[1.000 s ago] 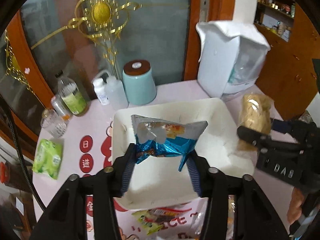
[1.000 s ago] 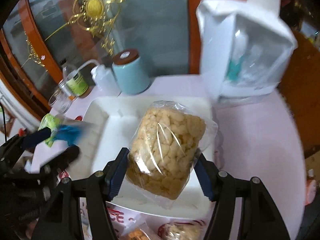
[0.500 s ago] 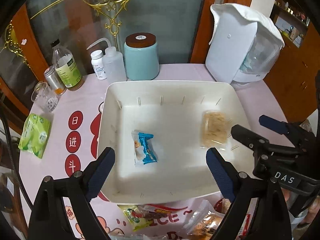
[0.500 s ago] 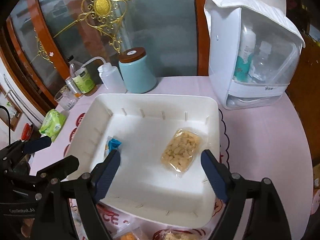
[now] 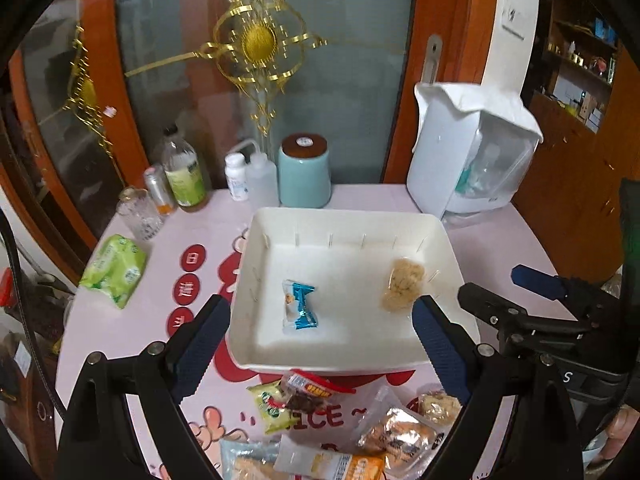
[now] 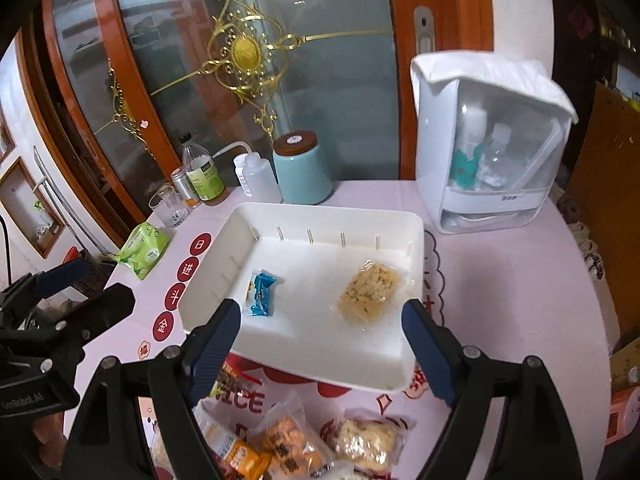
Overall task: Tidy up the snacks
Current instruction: 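Withdraw both grippers from the tray back toward the snack pile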
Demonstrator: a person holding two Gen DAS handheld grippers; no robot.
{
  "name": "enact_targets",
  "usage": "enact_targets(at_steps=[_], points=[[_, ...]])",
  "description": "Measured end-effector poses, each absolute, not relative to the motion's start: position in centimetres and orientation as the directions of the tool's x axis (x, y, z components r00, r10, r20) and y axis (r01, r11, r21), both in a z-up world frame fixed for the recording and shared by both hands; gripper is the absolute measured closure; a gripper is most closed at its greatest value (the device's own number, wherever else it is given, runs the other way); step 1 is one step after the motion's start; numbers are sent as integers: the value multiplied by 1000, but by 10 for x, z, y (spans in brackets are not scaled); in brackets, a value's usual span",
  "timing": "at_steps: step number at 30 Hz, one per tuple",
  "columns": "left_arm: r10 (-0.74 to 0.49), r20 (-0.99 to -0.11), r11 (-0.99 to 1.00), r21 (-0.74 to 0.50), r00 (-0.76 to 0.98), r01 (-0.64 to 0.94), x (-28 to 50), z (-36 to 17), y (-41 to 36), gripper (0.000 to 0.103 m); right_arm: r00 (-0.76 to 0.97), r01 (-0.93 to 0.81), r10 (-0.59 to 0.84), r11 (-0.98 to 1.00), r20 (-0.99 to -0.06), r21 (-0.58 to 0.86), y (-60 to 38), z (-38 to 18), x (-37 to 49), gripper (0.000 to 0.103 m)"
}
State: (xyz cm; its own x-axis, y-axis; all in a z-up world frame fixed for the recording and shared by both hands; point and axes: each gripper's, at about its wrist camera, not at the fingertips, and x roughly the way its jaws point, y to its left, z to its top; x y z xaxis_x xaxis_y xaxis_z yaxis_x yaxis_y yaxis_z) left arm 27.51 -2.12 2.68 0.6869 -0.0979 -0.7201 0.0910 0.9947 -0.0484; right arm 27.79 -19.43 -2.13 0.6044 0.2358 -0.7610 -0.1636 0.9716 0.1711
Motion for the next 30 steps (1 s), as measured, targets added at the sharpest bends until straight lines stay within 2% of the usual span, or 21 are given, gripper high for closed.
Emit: enact_targets(at_steps=[7,15,23,30], points=[[-100,-696,993,-23,711,118,233,57,-18,11,648,-175,210,977,-732,124,-195,12,233,19],[-145,-688,985,-36,711,167,187,67,-9,11,683,-159,194,980,-704,115,-187,34,172,19],[-176,-718,980,-64,674,188,140,53,17,11,670,-138,190,982,-718,131,-174,21,120,19],[-173,-723,981,-64,669,184,106,27,39,11,636,-116,143,989,-758,90,-167,-11,84,19]])
